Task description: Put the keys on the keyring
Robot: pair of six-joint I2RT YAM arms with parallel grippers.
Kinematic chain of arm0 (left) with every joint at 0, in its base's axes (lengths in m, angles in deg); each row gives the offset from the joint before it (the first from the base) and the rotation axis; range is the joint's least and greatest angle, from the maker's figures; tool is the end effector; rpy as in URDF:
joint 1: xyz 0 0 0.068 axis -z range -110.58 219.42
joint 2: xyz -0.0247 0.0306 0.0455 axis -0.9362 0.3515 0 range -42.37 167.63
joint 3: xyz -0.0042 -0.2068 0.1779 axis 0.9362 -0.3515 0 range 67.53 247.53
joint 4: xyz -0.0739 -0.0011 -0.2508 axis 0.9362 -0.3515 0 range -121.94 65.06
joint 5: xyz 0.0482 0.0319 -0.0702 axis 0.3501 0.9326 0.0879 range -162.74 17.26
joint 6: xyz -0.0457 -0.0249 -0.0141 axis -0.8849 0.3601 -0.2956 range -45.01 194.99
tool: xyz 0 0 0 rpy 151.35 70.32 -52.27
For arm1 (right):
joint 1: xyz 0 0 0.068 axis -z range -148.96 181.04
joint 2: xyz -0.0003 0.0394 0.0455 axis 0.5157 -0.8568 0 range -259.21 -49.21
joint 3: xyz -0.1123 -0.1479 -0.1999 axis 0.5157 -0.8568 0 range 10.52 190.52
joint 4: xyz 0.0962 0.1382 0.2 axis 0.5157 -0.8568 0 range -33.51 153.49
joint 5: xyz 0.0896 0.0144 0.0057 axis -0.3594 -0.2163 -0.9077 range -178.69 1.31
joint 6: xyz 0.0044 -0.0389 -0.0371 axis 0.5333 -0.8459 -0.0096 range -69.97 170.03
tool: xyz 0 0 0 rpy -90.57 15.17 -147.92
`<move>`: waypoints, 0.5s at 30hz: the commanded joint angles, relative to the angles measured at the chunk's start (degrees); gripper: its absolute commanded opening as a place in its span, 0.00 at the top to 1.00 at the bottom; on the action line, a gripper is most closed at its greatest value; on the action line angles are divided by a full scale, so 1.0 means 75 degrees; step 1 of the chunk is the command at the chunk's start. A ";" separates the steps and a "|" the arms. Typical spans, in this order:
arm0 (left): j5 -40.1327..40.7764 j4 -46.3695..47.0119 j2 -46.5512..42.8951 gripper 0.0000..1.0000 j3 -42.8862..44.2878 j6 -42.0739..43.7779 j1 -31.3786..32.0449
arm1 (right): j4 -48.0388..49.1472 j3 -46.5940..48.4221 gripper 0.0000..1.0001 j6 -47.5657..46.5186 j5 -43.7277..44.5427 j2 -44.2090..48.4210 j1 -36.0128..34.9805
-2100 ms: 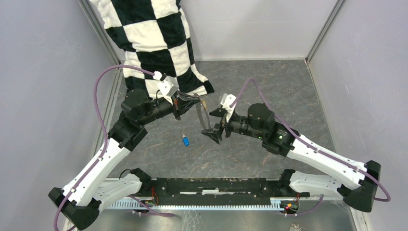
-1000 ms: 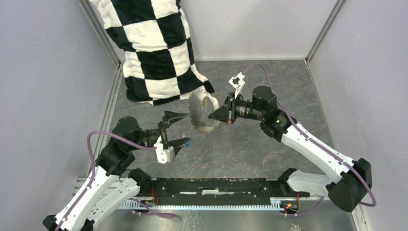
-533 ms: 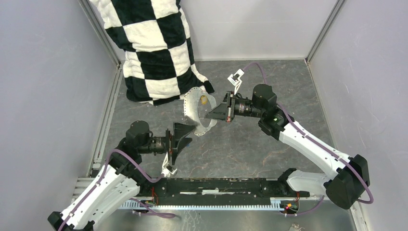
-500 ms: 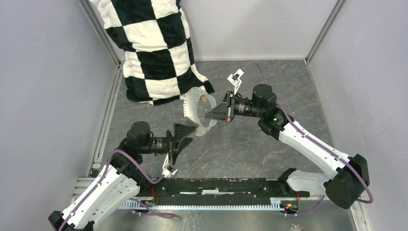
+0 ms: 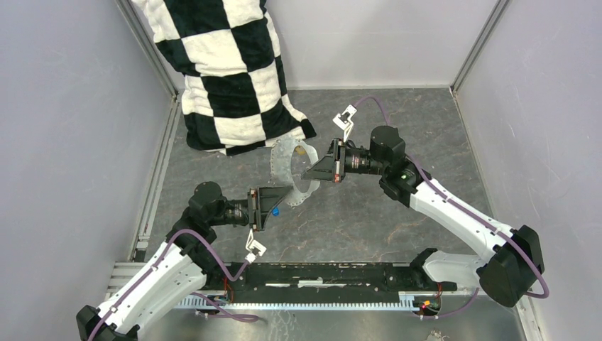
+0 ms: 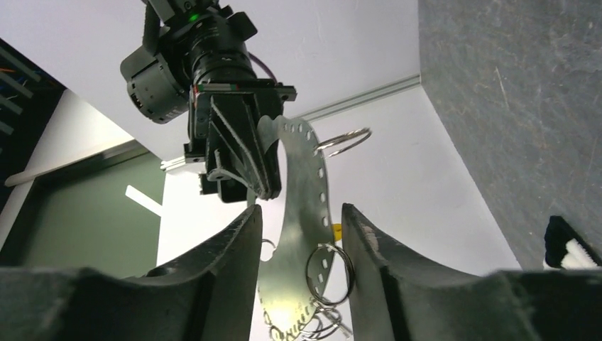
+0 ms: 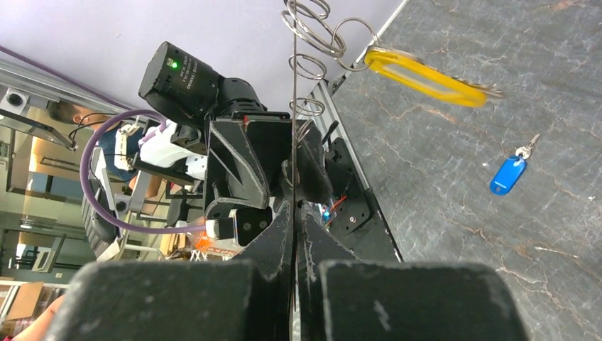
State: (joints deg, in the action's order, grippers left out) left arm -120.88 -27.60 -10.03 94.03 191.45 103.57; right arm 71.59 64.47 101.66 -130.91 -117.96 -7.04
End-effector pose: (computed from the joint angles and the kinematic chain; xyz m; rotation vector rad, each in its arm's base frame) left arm 0.1038 -0.1025 0.2750 1.6720 -0.1863 0.3623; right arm 0.2027 0.1893 0.3433 -0.4233 1.9619 1.7103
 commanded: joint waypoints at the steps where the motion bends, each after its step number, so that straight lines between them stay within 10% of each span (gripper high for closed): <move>1: -0.0200 0.0577 0.0133 0.55 -0.0007 0.1258 -0.0004 | 0.0337 -0.0051 1.00 0.0169 -0.0172 0.0023 0.0022; 8: -0.0644 0.0584 0.0168 0.97 0.0126 0.0968 -0.0003 | 0.0303 -0.0076 0.88 0.0141 -0.0367 -0.0025 0.0041; 15: -0.0811 -0.0724 -0.0185 0.98 0.0924 -0.1122 -0.0006 | -0.0525 0.0503 0.56 -0.0848 -0.0871 -0.0028 0.0264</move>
State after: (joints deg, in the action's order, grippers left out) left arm -123.87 -29.85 -9.85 95.80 191.85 103.57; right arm 70.74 63.71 101.03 -133.88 -118.50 -6.26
